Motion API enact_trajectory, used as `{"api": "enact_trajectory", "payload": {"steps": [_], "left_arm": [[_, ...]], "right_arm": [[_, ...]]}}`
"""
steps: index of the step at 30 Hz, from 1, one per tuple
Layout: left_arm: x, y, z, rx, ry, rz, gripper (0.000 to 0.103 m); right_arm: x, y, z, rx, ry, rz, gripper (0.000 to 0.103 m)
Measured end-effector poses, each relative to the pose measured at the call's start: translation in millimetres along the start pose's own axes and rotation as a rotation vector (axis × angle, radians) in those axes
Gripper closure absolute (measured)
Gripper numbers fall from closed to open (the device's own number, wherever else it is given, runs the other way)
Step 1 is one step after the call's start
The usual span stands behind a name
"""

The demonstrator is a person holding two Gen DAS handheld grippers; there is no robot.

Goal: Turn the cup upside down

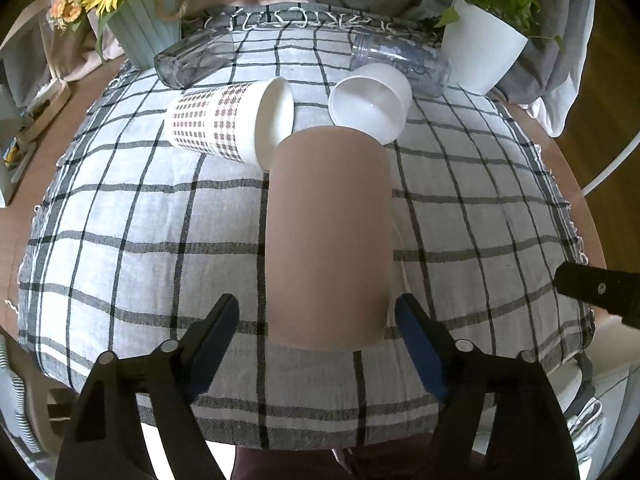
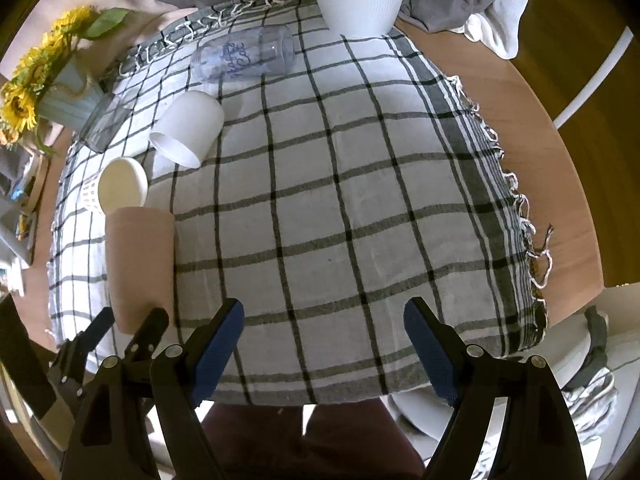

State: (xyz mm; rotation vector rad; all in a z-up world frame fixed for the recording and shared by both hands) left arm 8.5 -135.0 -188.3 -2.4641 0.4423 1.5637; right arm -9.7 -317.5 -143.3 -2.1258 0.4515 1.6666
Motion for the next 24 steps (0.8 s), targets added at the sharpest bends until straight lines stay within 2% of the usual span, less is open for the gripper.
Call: {"api": "enact_trajectory", "payload": {"steps": [6, 15, 24], "left_arm": [[0, 1, -1, 0.001, 0.013, 0.012, 0.04], [-7, 4, 1, 0.033, 0.021, -0.008, 0.041], [-36, 5, 2, 0.099, 0.052, -0.05, 0.041]], "right_arm": [[4, 0, 1, -0.019, -0.016, 0.005, 0.021], [2, -1, 1, -0.033, -0.014, 0.006, 0.021], [3, -3, 1, -0.023, -0.023, -0.023, 0.021]]}}
Point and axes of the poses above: each gripper's, at about its wrist camera, not at the fingertips, and x roughly the way its jaws point, y to its right, z to its underside, the point moved 4 cm from there along x, roughly the way its jaws point, and after that the axes turned 14 degrees about x, right-handed, at the moved point
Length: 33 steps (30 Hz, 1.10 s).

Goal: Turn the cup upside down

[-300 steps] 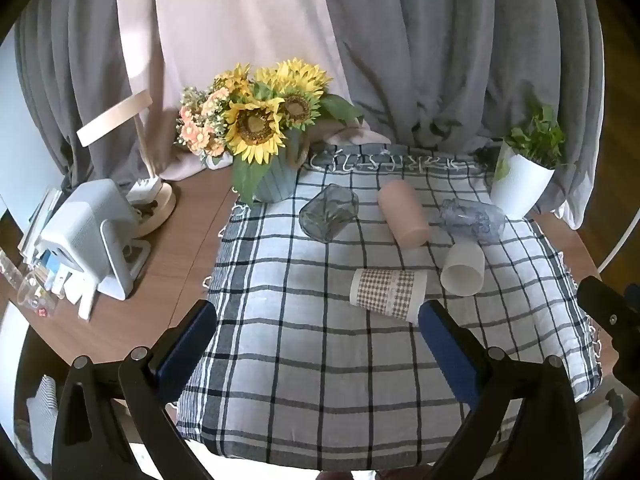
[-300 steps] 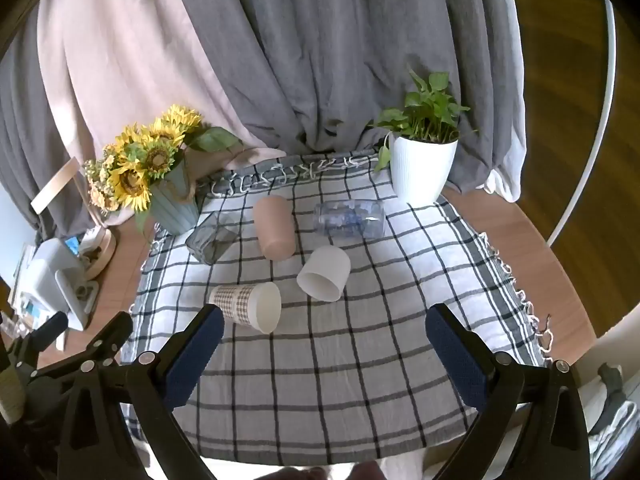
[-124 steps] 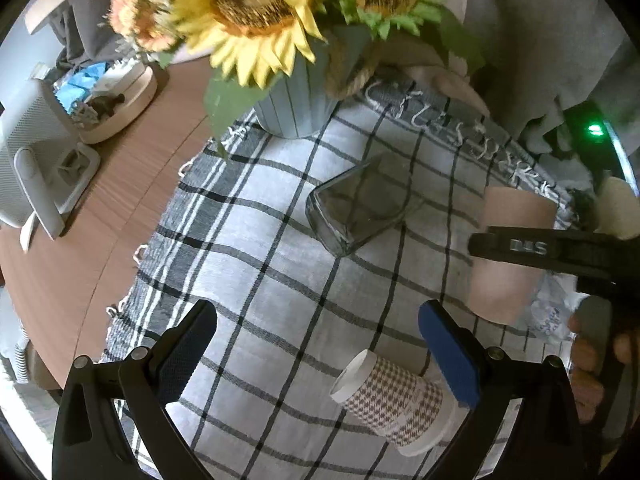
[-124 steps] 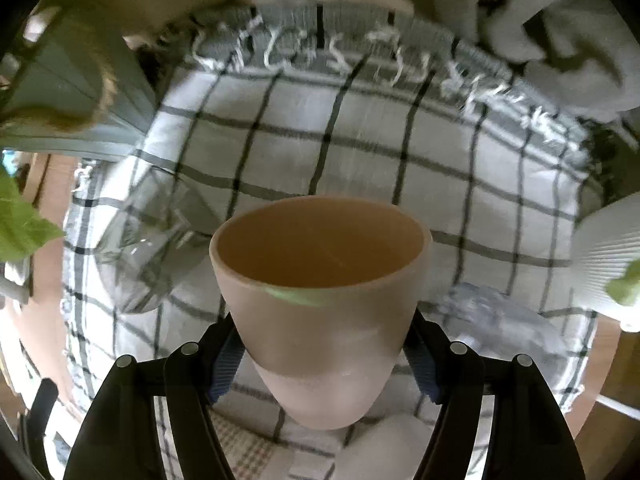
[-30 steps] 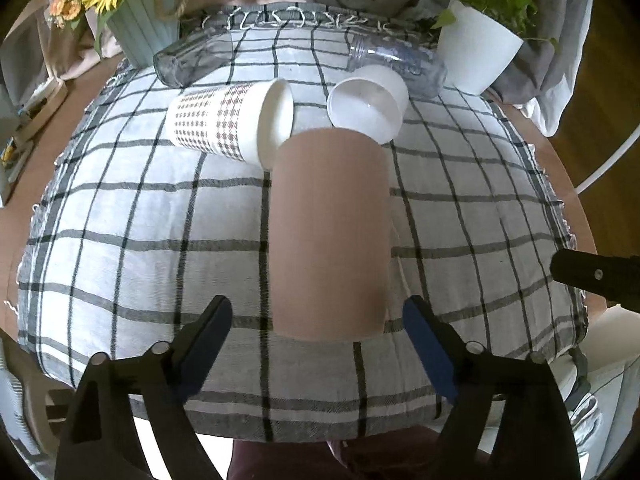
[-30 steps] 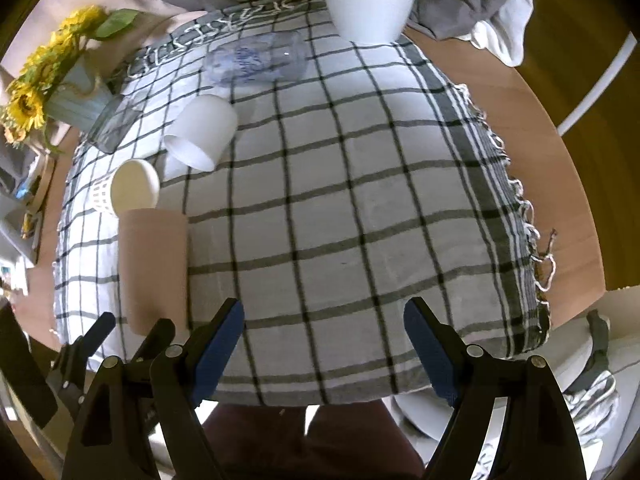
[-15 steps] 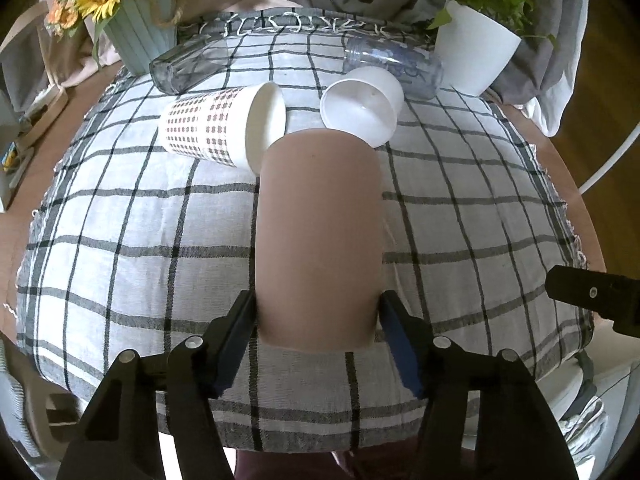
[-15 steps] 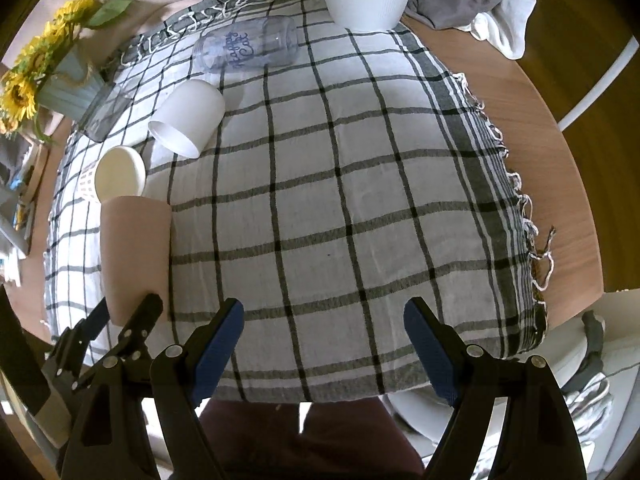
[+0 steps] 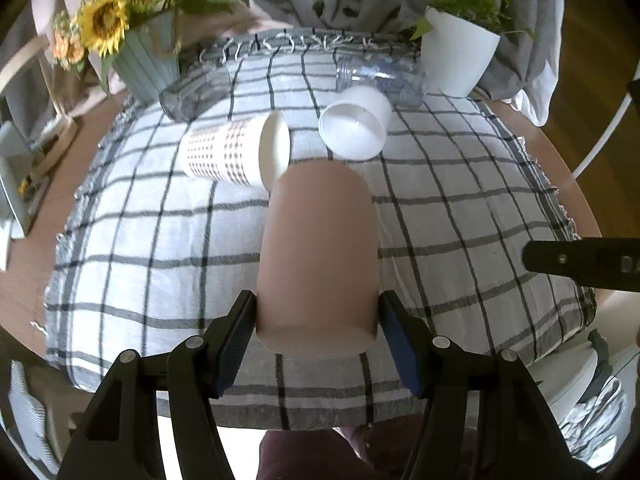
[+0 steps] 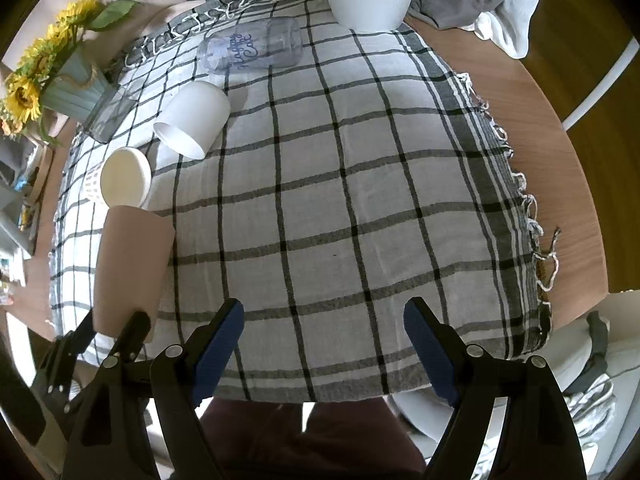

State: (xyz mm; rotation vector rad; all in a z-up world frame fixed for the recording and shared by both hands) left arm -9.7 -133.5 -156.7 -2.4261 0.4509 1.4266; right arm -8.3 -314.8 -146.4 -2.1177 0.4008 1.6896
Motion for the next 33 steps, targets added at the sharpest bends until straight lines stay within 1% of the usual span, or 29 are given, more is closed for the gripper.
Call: {"api": "enact_trajectory", "payload": {"steps": [8, 14, 18, 20, 26, 33], "left_arm": [[-17, 0, -17, 0.045, 0.04, -0.014, 0.041], [-15, -7, -38, 0.025, 0.059, 0.016, 0.041], [-5, -12, -47, 0.005, 0.047, 0.049, 0.042], [-5, -13, -50, 0.011, 0.059, 0.042, 0.042], [-5, -11, -49, 0.02, 0.055, 0.044, 0.042], [-7, -8, -40, 0.024, 0.052, 0.052, 0.042]], "right_arm": [[1, -5, -3, 0.003, -0.006, -0.043, 0.021], [1, -6, -7, 0.027, -0.008, -0.062, 0.021], [-2, -8, -12, 0.046, 0.003, -0.074, 0.021], [-4, -9, -15, 0.05, 0.013, -0.077, 0.021], [-9, -11, -21, 0.053, 0.039, -0.076, 0.021], [-5, -9, -16, 0.059, 0.022, -0.068, 0.021]]}}
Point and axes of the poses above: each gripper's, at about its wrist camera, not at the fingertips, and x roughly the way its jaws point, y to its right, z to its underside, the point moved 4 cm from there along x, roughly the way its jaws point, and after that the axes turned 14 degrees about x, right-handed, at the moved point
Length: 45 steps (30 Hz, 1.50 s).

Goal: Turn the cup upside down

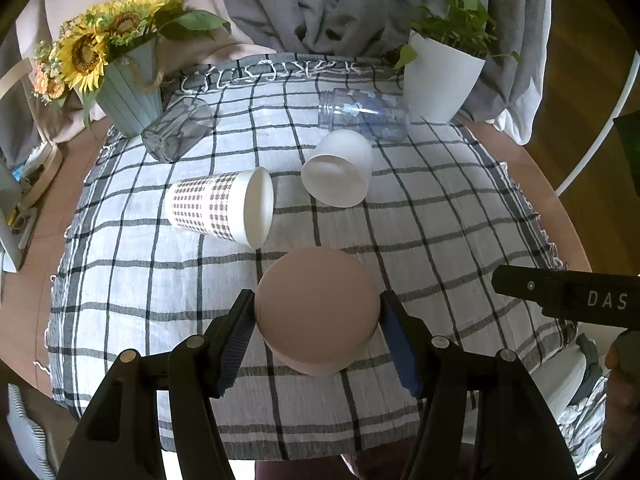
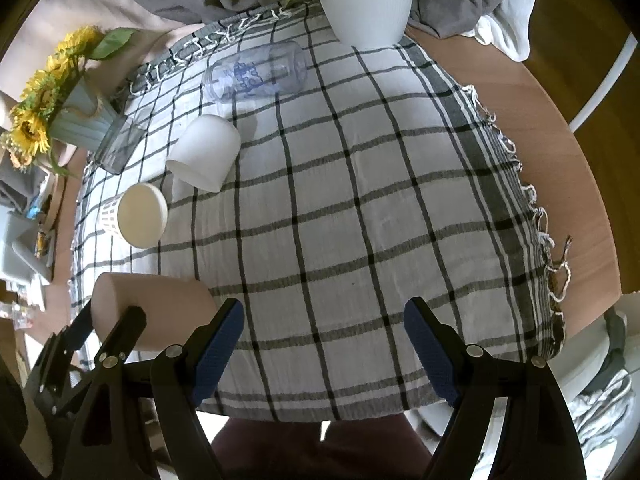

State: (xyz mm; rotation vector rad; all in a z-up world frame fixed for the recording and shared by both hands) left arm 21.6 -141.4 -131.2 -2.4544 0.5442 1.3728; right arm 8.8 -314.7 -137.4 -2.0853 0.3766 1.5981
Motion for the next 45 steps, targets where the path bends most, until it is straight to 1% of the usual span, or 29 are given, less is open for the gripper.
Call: {"api": "enact_trajectory", "payload": {"steps": [2, 3, 4, 6, 8, 9, 11, 13, 21, 27, 33, 41, 45], "left_arm": [[-1, -1, 0, -0.007, -0.002, 0.01, 0.041], [-1, -1, 0, -0.01, -0.003, 0.015, 0.039], [-3, -2, 0, -0.017, -0.002, 0.016, 0.032], [-8, -3, 0, -0.021, 0.008, 0.001, 0.023], [-16, -5, -1, -0.019, 0.022, -0.023, 0.019], [-20, -6, -1, -0.021, 0.025, -0.031, 0.015], [-31, -10, 0, -0.032, 0.041, -0.04, 0.012], [-41, -16, 0, -0.052, 0.05, -0.047, 0.006], [-78, -52, 6, -0.118, 0.082, -0.114, 0.001], [-102, -78, 10, -0.115, 0.119, -0.188, 0.001], [-124, -97, 14, -0.098, 0.167, -0.244, 0.0], [-140, -119, 21, -0.099, 0.198, -0.283, 0.0], [-146, -127, 23, -0.097, 0.214, -0.294, 0.0]], "right_arm": [[0, 1, 2, -0.001, -0.002, 0.001, 0.021], [0, 0, 2, -0.001, 0.0, 0.001, 0.021], [0, 0, 2, -0.001, 0.001, -0.002, 0.021], [-3, 0, 2, 0.002, 0.009, -0.008, 0.021], [-8, -1, 2, 0.002, 0.025, -0.006, 0.021], [-11, -1, 3, 0.002, 0.037, -0.002, 0.02], [-19, -2, 3, 0.005, 0.06, -0.007, 0.018], [-30, -3, 4, 0.007, 0.09, -0.015, 0.015], [-87, -30, 18, -0.032, 0.261, -0.073, 0.01], [-119, -59, 36, -0.079, 0.391, -0.104, 0.006], [-129, -80, 53, -0.113, 0.439, -0.134, 0.006], [-132, -94, 69, -0.081, 0.444, -0.157, 0.006], [-136, -100, 75, -0.077, 0.464, -0.159, 0.006]]}}
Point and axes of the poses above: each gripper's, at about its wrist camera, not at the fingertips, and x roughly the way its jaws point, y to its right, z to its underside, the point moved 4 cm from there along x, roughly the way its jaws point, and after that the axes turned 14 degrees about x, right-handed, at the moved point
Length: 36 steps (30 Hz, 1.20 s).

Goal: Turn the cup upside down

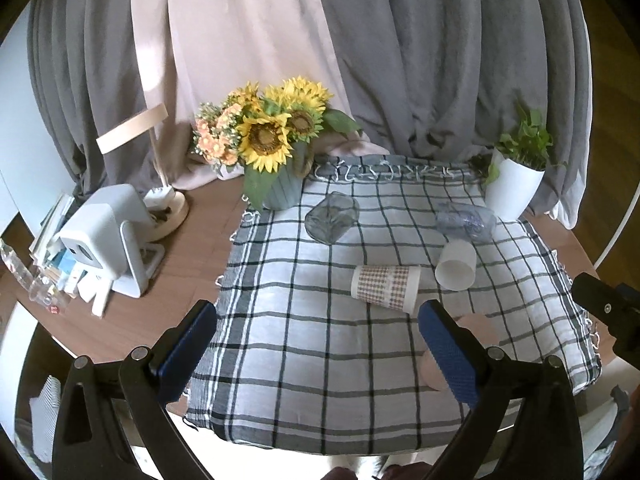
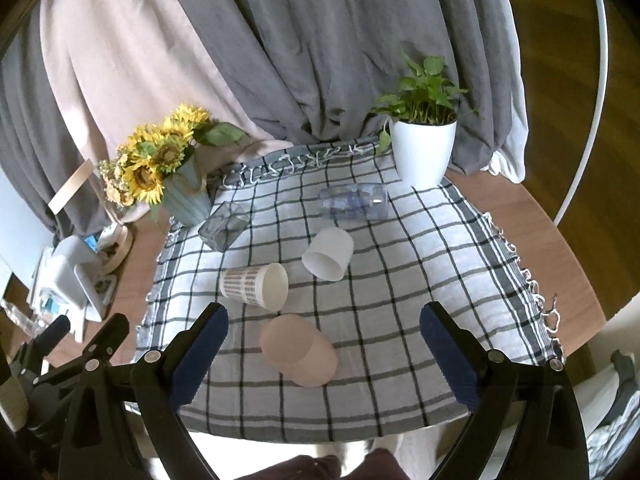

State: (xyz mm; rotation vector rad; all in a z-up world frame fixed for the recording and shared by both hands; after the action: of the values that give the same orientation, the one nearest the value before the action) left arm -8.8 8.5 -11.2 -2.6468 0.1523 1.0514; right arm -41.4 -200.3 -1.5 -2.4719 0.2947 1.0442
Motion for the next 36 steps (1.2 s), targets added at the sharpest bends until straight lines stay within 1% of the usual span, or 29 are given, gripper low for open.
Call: {"api": "enact_trajectory", "payload": {"steps": [3, 10, 16, 36], "left_arm": [[-1, -4, 0, 0.004, 0.011, 0.001, 0.0], [0, -14, 2, -0.006, 0.018, 0.002, 0.0], [1, -15, 2, -0.006, 0.014, 0.0, 0.0], [4, -16, 3, -0.01, 0.012, 0.001, 0.0]], "right_arm": [[-4, -5, 1, 0.003, 0.017, -0.001, 0.006], [-4, -13, 4, -0.001, 0.021, -0.002, 0.006], [-2, -19, 6, -0.005, 0.016, 0.005, 0.006], [0, -21, 7, -0.008, 0.012, 0.007, 0.006]]}}
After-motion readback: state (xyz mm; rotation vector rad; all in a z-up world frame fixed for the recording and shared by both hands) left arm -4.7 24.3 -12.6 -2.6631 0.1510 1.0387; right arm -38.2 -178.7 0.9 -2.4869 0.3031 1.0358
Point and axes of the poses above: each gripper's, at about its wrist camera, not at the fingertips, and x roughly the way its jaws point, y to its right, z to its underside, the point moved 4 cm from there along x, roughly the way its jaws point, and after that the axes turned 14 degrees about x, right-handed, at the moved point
